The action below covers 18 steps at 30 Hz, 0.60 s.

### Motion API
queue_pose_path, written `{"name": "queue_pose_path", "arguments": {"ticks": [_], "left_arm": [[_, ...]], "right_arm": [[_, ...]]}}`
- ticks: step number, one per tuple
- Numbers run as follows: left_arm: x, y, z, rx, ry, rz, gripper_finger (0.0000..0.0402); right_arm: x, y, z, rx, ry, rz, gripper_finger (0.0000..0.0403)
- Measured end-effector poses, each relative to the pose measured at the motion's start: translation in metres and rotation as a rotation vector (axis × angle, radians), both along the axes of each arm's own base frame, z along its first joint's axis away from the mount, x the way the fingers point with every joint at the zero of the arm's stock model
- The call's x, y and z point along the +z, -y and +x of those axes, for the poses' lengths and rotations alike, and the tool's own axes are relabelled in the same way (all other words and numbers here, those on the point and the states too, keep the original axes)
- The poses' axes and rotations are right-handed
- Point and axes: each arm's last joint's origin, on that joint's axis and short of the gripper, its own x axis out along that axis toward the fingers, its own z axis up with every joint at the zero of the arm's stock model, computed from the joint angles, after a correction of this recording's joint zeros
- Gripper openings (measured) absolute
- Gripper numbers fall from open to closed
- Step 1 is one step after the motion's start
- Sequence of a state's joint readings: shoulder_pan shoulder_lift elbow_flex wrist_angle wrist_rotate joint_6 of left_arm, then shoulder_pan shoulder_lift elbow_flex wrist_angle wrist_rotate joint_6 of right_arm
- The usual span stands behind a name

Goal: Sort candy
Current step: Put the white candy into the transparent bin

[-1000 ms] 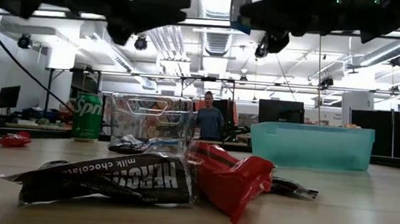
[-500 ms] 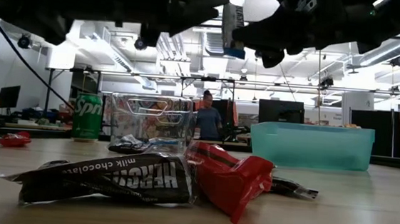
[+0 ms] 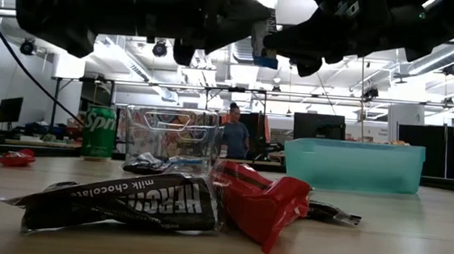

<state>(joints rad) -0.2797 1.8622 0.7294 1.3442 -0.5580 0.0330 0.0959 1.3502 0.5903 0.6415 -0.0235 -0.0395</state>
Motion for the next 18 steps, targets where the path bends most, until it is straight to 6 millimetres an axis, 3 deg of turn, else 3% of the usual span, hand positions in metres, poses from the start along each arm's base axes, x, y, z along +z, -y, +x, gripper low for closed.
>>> {"name": "queue_pose_path", "arguments": {"ticks": [8, 16, 18], "left_arm": [[0.0036, -0.0055, 0.0072, -0.001, -0.010, 0.018, 0.0149], [0.0029, -0.0050, 0.0075, -0.004, -0.018, 0.015, 0.0019], [0.0030, -0.0050, 0.0074, -0.006, -0.014, 0.004, 0.0013]], "right_arm": [[-0.0001, 0.0000, 0.0000, 0.000, -0.001, 0.000, 0.0018], [-0.0007, 0.0000, -0.0001, -0.003, -0.009, 0.008, 0.0054], [-0.0007, 0.0000, -0.0001, -0.004, -0.011, 0.020, 0.0077]]}}
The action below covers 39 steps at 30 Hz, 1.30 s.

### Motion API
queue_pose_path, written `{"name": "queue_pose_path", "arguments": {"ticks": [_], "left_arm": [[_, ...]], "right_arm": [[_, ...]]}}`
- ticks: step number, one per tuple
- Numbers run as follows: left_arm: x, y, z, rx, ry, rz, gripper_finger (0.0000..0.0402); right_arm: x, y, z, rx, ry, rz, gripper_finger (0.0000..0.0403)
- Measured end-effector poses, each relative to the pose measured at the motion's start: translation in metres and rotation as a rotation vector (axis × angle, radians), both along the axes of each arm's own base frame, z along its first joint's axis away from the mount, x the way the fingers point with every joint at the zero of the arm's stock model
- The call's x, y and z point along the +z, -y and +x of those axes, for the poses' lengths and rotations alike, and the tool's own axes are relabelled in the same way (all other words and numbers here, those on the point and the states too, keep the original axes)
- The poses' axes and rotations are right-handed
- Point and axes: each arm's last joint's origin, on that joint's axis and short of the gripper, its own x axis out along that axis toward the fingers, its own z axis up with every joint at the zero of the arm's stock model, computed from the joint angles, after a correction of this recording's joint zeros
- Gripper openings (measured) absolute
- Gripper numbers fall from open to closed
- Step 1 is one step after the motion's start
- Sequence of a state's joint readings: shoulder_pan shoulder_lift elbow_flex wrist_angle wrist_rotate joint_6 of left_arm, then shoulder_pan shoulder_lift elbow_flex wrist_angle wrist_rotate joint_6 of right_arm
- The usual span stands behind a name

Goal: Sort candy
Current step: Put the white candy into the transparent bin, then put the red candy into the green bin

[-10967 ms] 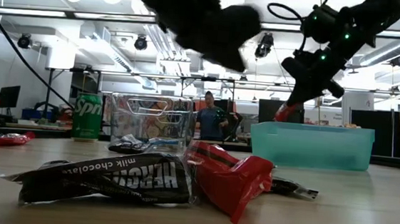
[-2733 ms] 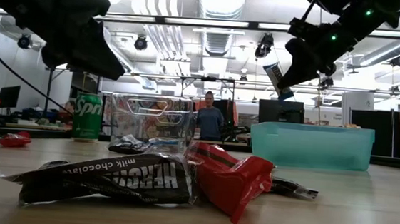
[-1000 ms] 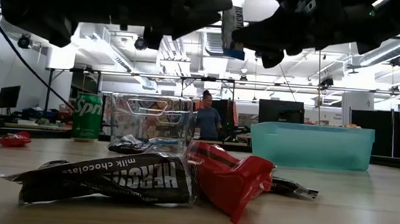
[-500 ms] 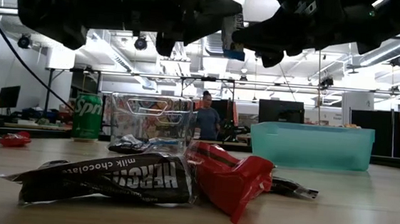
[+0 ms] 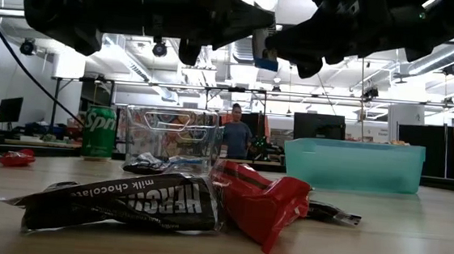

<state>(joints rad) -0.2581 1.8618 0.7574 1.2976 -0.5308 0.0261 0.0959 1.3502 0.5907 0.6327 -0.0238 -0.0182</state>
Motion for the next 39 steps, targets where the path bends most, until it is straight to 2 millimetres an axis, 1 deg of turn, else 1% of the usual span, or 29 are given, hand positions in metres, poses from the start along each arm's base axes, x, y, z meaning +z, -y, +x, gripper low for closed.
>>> {"name": "queue_pose_path", "arguments": {"ticks": [3, 5, 8, 10, 13, 15, 17, 19, 22, 24, 26, 29, 33, 36, 39], "left_arm": [[0.000, 0.000, 0.000, 0.010, -0.005, -0.002, 0.0023], [0.002, 0.000, -0.001, 0.037, -0.014, 0.010, 0.0022], [0.014, -0.003, -0.006, 0.118, -0.054, 0.027, 0.0012], [0.023, -0.009, -0.012, 0.221, -0.135, 0.046, 0.0008], [0.038, -0.024, -0.026, 0.472, -0.303, 0.081, 0.0007], [0.050, -0.038, -0.036, 0.646, -0.395, 0.094, 0.0006], [0.059, -0.058, -0.045, 0.741, -0.460, 0.075, 0.0006], [0.062, -0.080, -0.050, 0.734, -0.518, 0.001, 0.0006], [0.063, -0.110, -0.052, 0.649, -0.586, -0.143, 0.0009], [0.061, -0.124, -0.051, 0.625, -0.613, -0.202, 0.0018], [0.058, -0.134, -0.051, 0.630, -0.636, -0.226, 0.0032], [0.055, -0.140, -0.051, 0.649, -0.652, -0.230, 0.0056], [0.054, -0.140, -0.053, 0.657, -0.701, -0.221, 0.0088], [0.057, -0.135, -0.053, 0.650, -0.739, -0.214, 0.0105], [0.063, -0.122, -0.052, 0.618, -0.778, -0.204, 0.0115]], "right_arm": [[0.000, 0.000, 0.000, -0.004, -0.004, 0.024, 0.0116], [0.001, 0.001, -0.001, -0.012, -0.014, 0.042, 0.0142], [0.003, 0.003, -0.005, -0.080, -0.047, 0.081, 0.0176], [0.005, 0.005, -0.010, -0.153, -0.085, 0.115, 0.0194], [0.007, 0.008, -0.019, -0.251, -0.140, 0.168, 0.0210], [0.009, 0.009, -0.023, -0.281, -0.156, 0.198, 0.0215], [0.011, 0.009, -0.026, -0.288, -0.170, 0.214, 0.0216], [0.011, 0.009, -0.027, -0.289, -0.167, 0.221, 0.0216], [0.010, 0.009, -0.026, -0.290, -0.170, 0.221, 0.0215], [0.009, 0.009, -0.026, -0.292, -0.181, 0.222, 0.0215], [0.008, 0.009, -0.026, -0.293, -0.187, 0.222, 0.0215], [0.007, 0.009, -0.026, -0.294, -0.192, 0.221, 0.0215], [0.006, 0.009, -0.027, -0.296, -0.205, 0.218, 0.0215], [0.007, 0.009, -0.027, -0.296, -0.202, 0.218, 0.0215], [0.007, 0.009, -0.027, -0.296, -0.202, 0.218, 0.0215]]}}
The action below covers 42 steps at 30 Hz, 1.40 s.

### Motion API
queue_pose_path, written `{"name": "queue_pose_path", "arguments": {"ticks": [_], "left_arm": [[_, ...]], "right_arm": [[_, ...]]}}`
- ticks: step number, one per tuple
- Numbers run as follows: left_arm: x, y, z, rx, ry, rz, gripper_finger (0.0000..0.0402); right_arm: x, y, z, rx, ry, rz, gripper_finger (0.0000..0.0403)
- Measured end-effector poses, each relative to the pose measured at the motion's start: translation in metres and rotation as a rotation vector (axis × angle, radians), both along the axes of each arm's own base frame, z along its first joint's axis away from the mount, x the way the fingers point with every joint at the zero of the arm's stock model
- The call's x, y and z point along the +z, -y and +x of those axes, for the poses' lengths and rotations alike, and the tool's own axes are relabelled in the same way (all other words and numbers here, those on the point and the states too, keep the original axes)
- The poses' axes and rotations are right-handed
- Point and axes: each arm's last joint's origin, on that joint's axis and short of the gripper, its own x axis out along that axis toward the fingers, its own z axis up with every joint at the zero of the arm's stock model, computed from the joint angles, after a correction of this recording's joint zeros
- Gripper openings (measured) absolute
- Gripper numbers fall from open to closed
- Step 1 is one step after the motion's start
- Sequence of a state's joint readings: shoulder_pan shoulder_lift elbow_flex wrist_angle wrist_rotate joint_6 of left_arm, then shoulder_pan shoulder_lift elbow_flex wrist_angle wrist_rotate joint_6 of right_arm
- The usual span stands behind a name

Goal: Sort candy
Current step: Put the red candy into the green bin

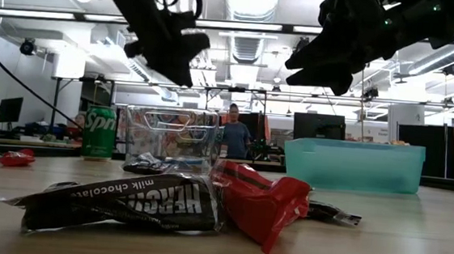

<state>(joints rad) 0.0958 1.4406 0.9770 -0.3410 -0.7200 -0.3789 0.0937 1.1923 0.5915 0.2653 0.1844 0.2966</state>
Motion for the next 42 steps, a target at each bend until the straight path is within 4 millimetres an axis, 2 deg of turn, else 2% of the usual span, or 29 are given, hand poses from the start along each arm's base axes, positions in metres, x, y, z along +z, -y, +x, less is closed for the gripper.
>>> {"name": "queue_pose_path", "arguments": {"ticks": [5, 9, 14, 18, 22, 29, 36, 42], "left_arm": [[0.015, 0.039, 0.001, -0.083, -0.043, -0.054, 0.0118], [0.024, 0.076, -0.010, -0.126, -0.083, -0.216, 0.0118], [0.017, 0.116, -0.034, -0.031, -0.078, -0.342, 0.0119], [0.003, 0.134, -0.051, 0.090, -0.037, -0.409, 0.0119], [-0.013, 0.139, -0.063, 0.188, -0.007, -0.442, 0.0119], [-0.044, 0.134, -0.081, 0.361, -0.034, -0.512, 0.0127], [-0.075, 0.126, -0.102, 0.547, -0.071, -0.563, 0.0169], [-0.091, 0.121, -0.112, 0.620, -0.038, -0.563, 0.0205]], "right_arm": [[0.000, 0.000, 0.000, -0.007, -0.002, 0.015, 0.0215], [-0.002, 0.000, -0.001, -0.015, -0.022, 0.047, 0.0215], [-0.004, 0.000, -0.002, -0.014, -0.039, 0.046, 0.0215], [-0.004, 0.000, -0.002, -0.013, -0.040, 0.043, 0.0215], [-0.004, 0.000, -0.002, -0.012, -0.040, 0.040, 0.0215], [-0.004, 0.000, -0.002, -0.010, -0.041, 0.037, 0.0215], [-0.004, 0.000, -0.002, -0.006, -0.042, 0.026, 0.0215], [-0.004, 0.000, -0.002, -0.004, -0.042, 0.022, 0.0215]]}}
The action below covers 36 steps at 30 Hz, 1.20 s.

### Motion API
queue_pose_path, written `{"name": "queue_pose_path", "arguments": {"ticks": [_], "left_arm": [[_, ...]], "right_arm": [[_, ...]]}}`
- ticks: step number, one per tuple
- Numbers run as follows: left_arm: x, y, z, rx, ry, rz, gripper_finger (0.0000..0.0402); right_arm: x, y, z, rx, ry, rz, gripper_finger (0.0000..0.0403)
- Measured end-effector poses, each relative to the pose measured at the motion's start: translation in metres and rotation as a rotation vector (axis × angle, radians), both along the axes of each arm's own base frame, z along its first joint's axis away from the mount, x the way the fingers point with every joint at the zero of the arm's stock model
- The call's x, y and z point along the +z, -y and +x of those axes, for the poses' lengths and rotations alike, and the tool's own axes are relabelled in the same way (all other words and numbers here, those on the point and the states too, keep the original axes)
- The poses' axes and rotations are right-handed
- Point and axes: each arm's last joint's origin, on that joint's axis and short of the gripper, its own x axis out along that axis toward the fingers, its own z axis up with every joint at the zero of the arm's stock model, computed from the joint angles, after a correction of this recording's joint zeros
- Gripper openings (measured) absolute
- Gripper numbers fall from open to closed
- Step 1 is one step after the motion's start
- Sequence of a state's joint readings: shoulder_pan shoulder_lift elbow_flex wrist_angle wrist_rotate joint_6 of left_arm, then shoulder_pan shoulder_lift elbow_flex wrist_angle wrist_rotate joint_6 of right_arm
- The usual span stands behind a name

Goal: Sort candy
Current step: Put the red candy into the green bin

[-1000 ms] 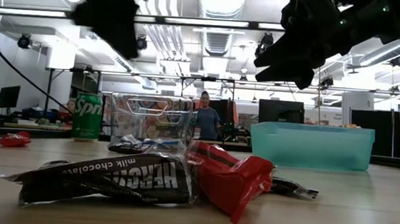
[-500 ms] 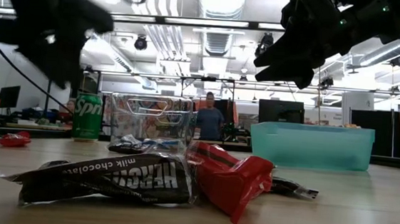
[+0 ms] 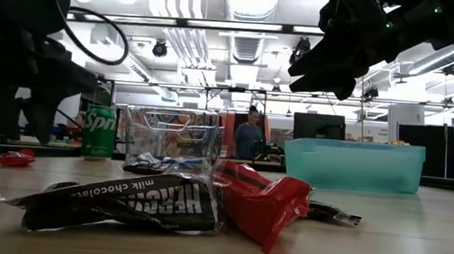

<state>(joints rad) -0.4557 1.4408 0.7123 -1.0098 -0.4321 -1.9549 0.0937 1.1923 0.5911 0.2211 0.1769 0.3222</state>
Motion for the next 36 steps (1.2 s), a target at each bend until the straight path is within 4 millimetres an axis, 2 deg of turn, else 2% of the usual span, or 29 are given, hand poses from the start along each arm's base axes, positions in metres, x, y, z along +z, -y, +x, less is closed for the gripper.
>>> {"name": "queue_pose_path", "arguments": {"ticks": [8, 14, 20, 24, 29, 34, 36], "left_arm": [[-0.010, -0.002, -0.004, 0.019, 0.019, -0.002, 0.0213], [-0.024, -0.004, -0.008, 0.017, 0.065, -0.012, 0.0204], [-0.028, -0.006, -0.010, 0.015, 0.077, -0.007, 0.0185], [-0.028, -0.006, -0.010, 0.013, 0.073, -0.009, 0.0147], [-0.025, -0.003, -0.006, -0.012, 0.077, -0.026, 0.0080], [-0.018, 0.001, 0.000, -0.067, 0.059, -0.049, 0.0020], [-0.014, 0.003, 0.003, -0.097, 0.057, -0.054, 0.0007]], "right_arm": [[0.000, 0.000, 0.000, 0.000, 0.000, 0.000, 0.0215], [0.000, 0.000, 0.000, 0.000, 0.000, 0.000, 0.0215], [0.000, 0.000, 0.000, 0.000, 0.000, 0.000, 0.0215], [0.000, 0.000, 0.000, 0.000, 0.000, 0.000, 0.0215], [0.000, 0.000, 0.000, 0.000, 0.000, 0.000, 0.0215], [0.000, 0.000, 0.000, 0.000, -0.001, -0.002, 0.0215], [0.000, 0.000, 0.000, 0.003, -0.002, -0.007, 0.0215]]}}
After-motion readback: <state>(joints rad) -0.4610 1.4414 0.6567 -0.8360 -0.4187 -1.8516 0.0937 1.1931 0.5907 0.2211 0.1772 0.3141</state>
